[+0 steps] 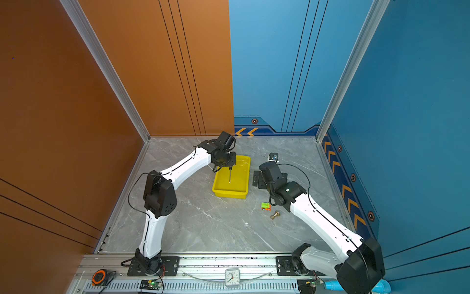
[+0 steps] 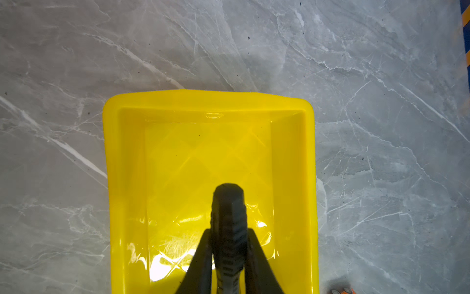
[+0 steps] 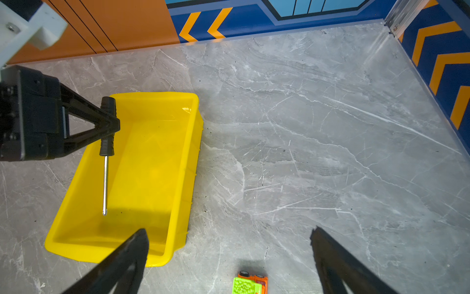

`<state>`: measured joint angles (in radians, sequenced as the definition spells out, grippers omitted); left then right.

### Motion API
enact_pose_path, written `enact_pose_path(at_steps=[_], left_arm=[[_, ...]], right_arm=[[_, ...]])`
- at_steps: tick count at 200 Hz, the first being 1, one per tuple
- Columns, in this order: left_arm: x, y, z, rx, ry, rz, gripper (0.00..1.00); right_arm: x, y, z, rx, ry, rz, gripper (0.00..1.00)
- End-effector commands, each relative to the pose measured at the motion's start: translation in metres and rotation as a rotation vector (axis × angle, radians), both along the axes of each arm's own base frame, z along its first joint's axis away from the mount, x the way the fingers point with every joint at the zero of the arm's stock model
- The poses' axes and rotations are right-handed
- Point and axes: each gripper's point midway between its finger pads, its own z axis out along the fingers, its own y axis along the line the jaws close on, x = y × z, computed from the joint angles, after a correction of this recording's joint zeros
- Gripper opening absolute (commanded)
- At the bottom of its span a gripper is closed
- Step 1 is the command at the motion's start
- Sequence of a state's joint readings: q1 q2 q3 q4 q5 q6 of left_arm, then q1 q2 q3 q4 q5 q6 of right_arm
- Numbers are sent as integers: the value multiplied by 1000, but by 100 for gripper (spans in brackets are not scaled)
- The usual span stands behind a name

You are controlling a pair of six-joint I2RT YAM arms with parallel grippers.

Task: Put the screwdriver in the bin
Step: Place the screwdriver in the bin.

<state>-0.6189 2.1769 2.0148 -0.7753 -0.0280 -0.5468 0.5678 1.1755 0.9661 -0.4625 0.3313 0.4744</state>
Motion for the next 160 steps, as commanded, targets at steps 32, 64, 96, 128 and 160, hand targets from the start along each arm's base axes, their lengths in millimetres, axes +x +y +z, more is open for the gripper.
enact_pose_path(at_steps=[32,64,96,128,160], left_arm=[[-4,-8,-26,28,48,13,0],[-3,-10,-40,56,56,4,0],[0,-11,-54,71,72,6,0],[1,-11,-66,78,89,22,0],[4,-12,-74,87,92,24,0]], right_arm=[[8,7,4,12,-3,22,100],[7,6,3,10,-2,22,100],[6,3,4,8,-8,14,100],[7,2,5,4,-10,11,100],[9,3,6,2,-10,13,100]])
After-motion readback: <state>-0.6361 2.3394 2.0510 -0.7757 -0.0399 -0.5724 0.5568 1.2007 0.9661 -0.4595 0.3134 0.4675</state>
